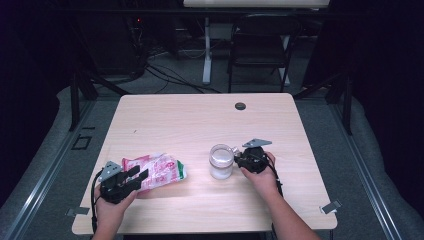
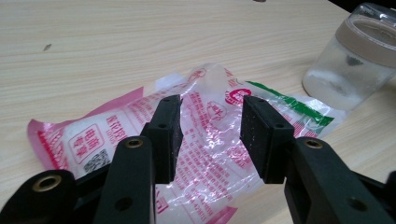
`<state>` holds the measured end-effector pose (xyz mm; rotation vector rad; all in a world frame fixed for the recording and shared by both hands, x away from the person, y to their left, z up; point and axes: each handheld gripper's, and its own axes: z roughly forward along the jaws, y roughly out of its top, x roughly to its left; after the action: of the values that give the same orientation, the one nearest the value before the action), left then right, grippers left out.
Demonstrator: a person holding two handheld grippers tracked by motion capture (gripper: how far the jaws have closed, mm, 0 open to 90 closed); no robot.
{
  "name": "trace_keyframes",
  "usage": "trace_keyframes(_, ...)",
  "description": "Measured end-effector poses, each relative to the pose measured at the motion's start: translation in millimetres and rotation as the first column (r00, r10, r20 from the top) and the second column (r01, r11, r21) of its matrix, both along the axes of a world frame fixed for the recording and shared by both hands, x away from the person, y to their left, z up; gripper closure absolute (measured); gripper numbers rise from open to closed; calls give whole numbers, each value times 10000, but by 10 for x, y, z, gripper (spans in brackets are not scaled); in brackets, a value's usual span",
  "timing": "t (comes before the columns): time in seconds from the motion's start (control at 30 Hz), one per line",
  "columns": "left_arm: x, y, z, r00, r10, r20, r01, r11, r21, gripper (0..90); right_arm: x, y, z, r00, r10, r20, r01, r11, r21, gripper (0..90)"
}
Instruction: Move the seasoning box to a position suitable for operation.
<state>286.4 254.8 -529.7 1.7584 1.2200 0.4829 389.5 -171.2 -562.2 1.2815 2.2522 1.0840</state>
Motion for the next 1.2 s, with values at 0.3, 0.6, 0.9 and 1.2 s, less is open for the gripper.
trace_keyframes(0.3,-70,36,6,10000,-15,-6,15,10000,23,614,78,90,-30,10000,-36,-64,34,9992,-388,791)
trace_keyframes(0.6,-53,2,1,9999,-94,59,94,10000,30,613,56,97,-16,10000,24,36,-22,9979,-641,817)
trace_keyframes(0.9,13,-125,-1,9982,-590,80,587,9979,257,613,-64,93,11,9993,324,196,-301,9939,-1061,815)
trace_keyframes(1.2,115,-305,-10,9910,-1337,78,1332,9900,464,612,-245,86,28,9974,697,194,-664,9880,-1393,808)
